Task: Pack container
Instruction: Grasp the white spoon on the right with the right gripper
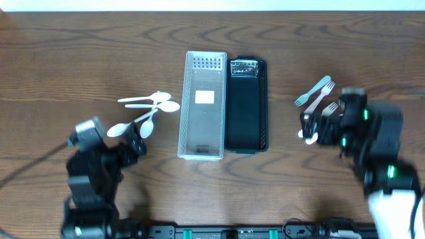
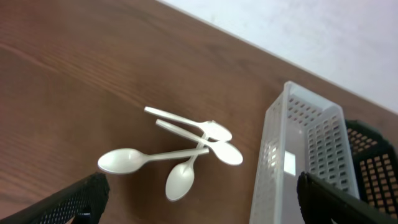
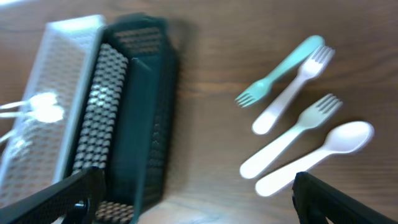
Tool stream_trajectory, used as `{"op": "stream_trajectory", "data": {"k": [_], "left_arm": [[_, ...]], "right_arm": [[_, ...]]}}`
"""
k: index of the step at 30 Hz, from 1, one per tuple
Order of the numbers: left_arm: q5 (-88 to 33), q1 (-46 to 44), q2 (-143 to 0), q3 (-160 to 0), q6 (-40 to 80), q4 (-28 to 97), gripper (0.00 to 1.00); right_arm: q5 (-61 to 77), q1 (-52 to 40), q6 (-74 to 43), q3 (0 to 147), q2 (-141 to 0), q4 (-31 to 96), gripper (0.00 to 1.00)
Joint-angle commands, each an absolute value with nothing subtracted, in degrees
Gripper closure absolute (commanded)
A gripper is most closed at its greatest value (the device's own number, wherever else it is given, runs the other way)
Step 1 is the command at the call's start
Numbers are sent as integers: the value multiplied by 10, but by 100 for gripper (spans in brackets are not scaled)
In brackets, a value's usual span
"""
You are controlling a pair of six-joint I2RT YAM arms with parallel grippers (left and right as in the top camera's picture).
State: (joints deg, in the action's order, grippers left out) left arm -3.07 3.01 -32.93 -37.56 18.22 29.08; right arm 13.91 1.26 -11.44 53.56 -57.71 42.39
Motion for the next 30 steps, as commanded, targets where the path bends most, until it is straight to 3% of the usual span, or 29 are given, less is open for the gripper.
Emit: {"op": "stream_trajectory", "data": {"k": [1,9,19,23,28,30], "left_arm": [[-36,33,-435,-475,185,321,2],[-36,33,-629,-601,177,399,2],[-36,33,-734,-601,177,439,2],[-36,33,-762,-601,177,439,2],[-36,33,-784,-601,177,439,2],[-36,33,-787,-601,177,439,2]], "right_arm": [[62,8,-96,641,-696,473,1],[47,9,-95,736,-880,481,1],[-45,34,-359,734,-1018,489,12],[-63,49,-373,733,-1055,508,28],[-84,67,-378,722,-1080,515,37],[-86,72,-379,714,-1082,515,45]]}}
